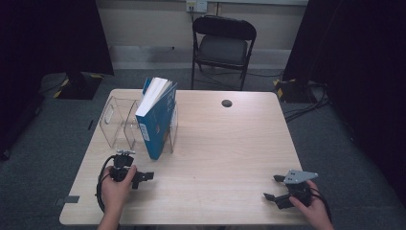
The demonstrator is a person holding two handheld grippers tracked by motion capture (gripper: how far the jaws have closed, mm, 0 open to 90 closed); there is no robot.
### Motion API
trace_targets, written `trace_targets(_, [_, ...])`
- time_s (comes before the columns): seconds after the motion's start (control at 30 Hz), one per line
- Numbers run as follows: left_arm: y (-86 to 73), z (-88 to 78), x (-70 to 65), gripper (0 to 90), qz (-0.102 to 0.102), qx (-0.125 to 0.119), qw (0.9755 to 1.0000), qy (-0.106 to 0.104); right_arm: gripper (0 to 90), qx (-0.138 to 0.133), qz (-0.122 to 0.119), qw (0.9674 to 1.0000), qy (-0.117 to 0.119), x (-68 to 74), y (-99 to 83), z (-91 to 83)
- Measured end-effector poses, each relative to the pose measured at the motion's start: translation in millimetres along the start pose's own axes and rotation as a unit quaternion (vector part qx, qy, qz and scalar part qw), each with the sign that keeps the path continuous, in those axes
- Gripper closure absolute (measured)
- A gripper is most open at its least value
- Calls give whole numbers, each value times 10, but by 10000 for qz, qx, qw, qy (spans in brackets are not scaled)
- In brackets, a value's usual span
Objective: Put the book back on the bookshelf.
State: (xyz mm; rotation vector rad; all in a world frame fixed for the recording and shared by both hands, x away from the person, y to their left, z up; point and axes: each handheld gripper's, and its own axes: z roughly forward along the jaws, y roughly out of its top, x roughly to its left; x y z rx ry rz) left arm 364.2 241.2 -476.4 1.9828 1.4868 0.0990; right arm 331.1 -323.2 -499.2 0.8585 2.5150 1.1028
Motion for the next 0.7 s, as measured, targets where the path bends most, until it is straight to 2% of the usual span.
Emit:
trace_targets(0.13, [-72, 30, -62, 150, 336, -186, 9992, 134, 164, 0, 1, 10000, 0, 0, 0, 0])
trace_targets(0.17, [-88, 33, -75, 149, 421, -235, 9986, 225, 164, 0, 0, 10000, -1, 0, 0, 0])
trace_targets(0.27, [-136, 43, -103, 147, 562, -360, 9973, 320, 164, 1, 1, 10000, -1, 0, 0, 0])
trace_targets(0.43, [-180, 50, -112, 148, 584, -516, 9963, 352, 164, 1, 1, 10000, 0, 0, 0, 0])
trace_targets(0.57, [-197, 63, -145, 147, 763, -502, 9947, 469, 164, 1, 2, 10000, 1, 0, 0, 0])
trace_targets(0.7, [-213, 88, -196, 137, 1065, -431, 9910, 685, 164, 1, 2, 10000, 1, 0, 0, 0])
